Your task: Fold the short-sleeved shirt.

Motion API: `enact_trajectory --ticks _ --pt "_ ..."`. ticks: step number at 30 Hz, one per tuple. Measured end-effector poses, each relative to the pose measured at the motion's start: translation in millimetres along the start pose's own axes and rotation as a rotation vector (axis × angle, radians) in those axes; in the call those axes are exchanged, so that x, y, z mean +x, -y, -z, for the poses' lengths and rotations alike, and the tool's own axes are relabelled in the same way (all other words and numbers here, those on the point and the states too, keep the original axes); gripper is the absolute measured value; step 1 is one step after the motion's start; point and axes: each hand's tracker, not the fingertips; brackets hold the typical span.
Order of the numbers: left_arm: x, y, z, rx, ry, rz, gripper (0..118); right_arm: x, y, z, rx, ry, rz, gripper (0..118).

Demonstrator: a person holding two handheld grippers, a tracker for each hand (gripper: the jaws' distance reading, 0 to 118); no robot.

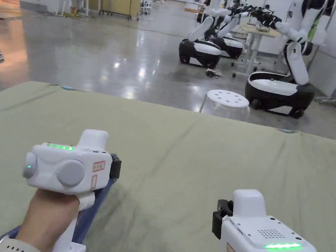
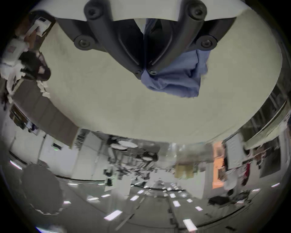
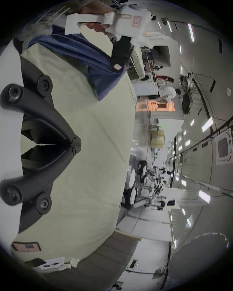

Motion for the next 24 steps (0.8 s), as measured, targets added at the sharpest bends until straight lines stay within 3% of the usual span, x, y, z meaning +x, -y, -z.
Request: enact_trajectory --ticks 9,16,20,21,22,23,24 --pt "207 -28 59 -0.02 0.358 0.12 0 121 22 -42 0.011 0.188 0.072 4" --pt "295 47 175 -0.285 0.269 0.293 0 189 58 -45 -0.04 0.267 0.137 4" --pt "294 77 196 -0.287 0.247 0.261 4 204 71 -41 -0.057 0.271 0.168 4" --pt "292 77 192 -0.27 0.259 0.247 16 205 72 -41 -0.056 0.268 0.171 4" --pt "291 74 184 -0.24 0.266 0.273 52 204 73 -41 -0.051 0.264 0.171 4" --pt "290 72 171 -0.185 0.258 0.323 110 202 72 -41 -0.048 0.261 0.171 4" --pt "287 71 156 -0.131 0.251 0.349 117 200 71 -42 -0.045 0.251 0.171 4"
